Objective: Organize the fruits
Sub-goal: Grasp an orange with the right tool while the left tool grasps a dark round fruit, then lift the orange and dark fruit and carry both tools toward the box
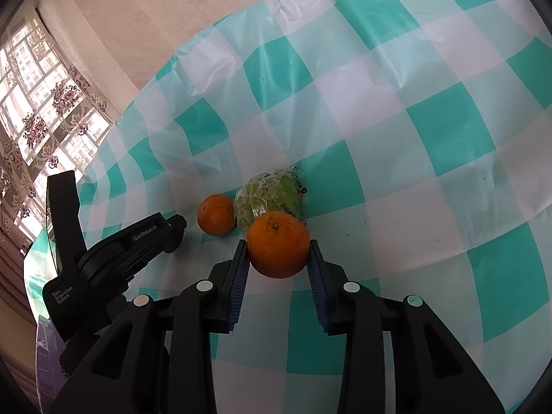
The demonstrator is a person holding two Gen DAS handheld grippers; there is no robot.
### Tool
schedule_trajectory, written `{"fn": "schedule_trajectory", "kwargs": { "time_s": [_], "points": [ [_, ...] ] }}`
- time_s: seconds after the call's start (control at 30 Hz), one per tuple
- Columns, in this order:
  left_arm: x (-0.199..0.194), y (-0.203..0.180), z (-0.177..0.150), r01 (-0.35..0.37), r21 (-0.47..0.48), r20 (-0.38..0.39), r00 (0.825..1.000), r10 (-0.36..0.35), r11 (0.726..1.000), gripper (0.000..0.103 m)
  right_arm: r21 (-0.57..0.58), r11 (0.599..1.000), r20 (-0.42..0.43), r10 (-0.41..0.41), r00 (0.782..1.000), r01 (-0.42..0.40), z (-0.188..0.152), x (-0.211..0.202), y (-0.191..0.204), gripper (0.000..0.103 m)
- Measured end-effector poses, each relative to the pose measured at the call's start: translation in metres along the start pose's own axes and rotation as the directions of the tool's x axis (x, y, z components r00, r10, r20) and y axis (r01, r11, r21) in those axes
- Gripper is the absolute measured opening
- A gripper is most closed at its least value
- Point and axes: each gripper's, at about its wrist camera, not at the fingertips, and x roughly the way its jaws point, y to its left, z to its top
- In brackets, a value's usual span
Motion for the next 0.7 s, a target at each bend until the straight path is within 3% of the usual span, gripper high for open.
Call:
{"fn": "schedule_trajectory", "kwargs": {
  "time_s": [0.33, 0.7],
  "points": [
    [-0.03, 0.016, -0.035, -0.002, -0.009, 0.008, 1.0, 0.002, 1.0, 0.038, -0.002, 1.0, -0.011, -0.006, 1.0, 0.006, 0.0, 0.003, 0.002, 0.035],
    [-0.109, 0.036, -0.113, 0.031, 0.019, 0.012, 0.999, -0.031, 0.999, 0.038, -0.028, 1.0, 0.024, 0.014, 1.0, -0.013, -0.024, -0.023, 0.012, 0.035]
  ]
}}
